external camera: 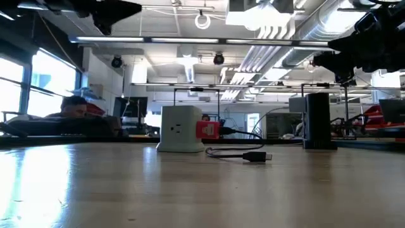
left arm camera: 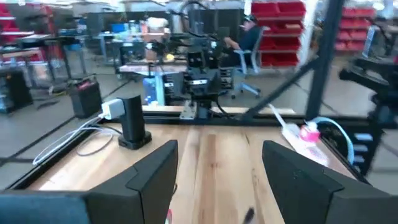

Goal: Insert USB
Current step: Return to Home Position

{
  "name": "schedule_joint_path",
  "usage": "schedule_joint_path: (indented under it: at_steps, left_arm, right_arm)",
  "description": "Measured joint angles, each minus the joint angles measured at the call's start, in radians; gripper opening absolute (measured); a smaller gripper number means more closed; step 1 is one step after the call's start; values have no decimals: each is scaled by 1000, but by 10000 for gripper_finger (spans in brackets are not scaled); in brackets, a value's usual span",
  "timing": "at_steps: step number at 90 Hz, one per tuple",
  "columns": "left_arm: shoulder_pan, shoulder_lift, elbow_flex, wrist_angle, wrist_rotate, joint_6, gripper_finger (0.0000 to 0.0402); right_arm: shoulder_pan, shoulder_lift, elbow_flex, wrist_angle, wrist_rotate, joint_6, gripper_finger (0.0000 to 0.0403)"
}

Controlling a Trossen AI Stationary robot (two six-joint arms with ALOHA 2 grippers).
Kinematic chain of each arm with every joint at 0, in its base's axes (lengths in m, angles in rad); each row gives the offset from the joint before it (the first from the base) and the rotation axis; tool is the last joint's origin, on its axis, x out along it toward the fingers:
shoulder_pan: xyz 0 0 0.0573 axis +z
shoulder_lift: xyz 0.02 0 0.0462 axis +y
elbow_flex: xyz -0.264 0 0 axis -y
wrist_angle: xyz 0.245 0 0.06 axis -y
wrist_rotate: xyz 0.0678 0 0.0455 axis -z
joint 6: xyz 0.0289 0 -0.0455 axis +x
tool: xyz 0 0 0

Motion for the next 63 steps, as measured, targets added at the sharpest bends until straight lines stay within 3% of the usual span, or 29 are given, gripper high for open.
schedule_joint_path:
  at_steps: [9,16,24,43,63]
  left_arm:
    - [-2,-74,-19,-27,44,26,211]
    - [13,-96,-47,60,50,51,211]
    - [55,-94,-77,171,55,66,211]
    - [202,-41,-124,127,159,-4,211]
    - [324,-135,-180,140,110,7,211]
  right_arm:
    - [0,0,0,0,0,0,232]
    - [0,0,0,0,0,0,232]
    - [0,0,0,0,0,0,232]
    - [0,0,0,0,-1,0,232]
    - [0,0,0,0,-1,0,232]
